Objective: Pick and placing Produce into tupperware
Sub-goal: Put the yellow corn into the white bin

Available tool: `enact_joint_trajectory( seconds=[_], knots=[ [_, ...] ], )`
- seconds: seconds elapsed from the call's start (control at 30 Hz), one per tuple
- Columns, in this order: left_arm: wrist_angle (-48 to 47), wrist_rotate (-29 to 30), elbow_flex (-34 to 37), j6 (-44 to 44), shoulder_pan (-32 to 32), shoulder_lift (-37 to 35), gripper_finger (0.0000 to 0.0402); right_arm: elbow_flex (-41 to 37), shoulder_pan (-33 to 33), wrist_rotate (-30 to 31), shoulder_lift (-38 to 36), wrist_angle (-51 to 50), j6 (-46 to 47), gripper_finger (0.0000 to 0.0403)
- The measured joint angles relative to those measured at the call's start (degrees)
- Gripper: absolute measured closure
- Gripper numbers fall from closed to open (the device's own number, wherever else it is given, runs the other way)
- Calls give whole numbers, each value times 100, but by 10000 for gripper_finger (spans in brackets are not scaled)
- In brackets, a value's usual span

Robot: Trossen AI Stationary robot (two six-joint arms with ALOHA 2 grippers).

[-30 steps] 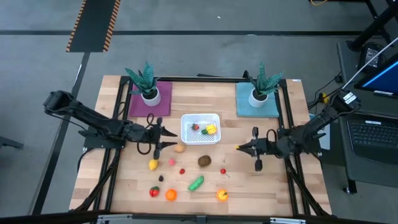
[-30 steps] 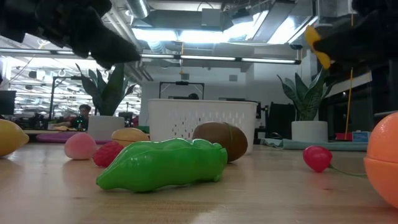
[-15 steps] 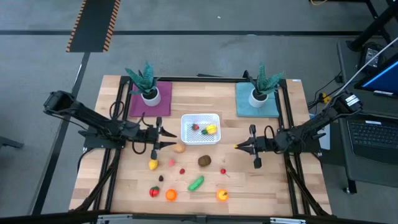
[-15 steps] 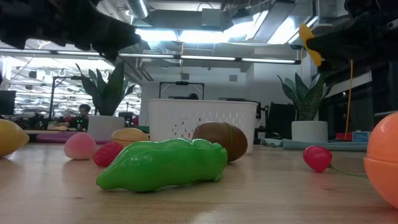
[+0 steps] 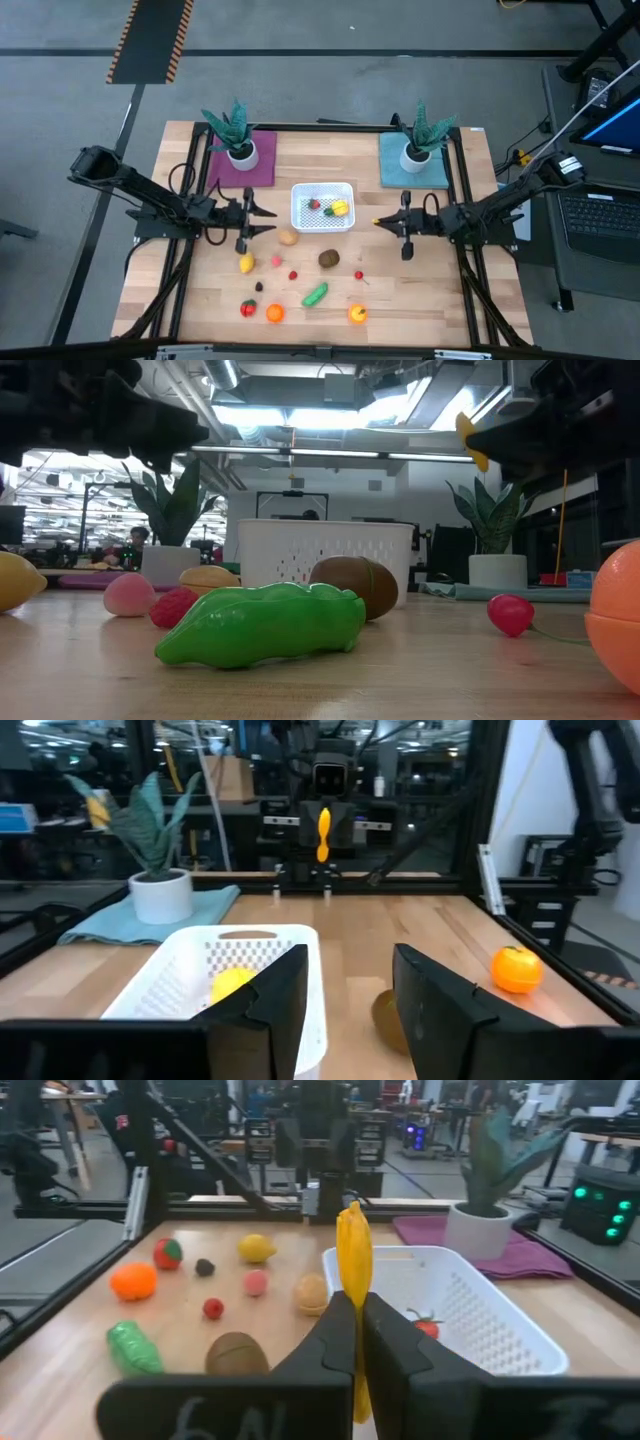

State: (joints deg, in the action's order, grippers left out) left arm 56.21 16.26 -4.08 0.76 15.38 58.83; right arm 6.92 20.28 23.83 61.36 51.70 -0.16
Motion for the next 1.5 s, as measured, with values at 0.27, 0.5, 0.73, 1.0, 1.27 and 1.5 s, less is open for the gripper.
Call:
enact_joint_trajectory(
  seconds=[0.27,0.5,0.73,1.0,1.27,1.5],
  knots=[
    [-2,248,2,63,1,0,251,7,-484,391,0,-22,151,394],
    [-4,252,2,63,1,0,254,9,-742,281,0,-28,157,394],
    [-17,253,7,65,1,0,256,280,-967,-184,137,-65,122,394],
    [-22,253,7,67,1,0,246,898,-1546,-639,1199,-49,117,394],
    [-44,255,7,69,4,0,254,1816,-1843,-966,2482,153,-99,394],
    [-103,253,7,74,4,0,246,2317,-1874,-1112,3140,275,-335,394]
  ],
)
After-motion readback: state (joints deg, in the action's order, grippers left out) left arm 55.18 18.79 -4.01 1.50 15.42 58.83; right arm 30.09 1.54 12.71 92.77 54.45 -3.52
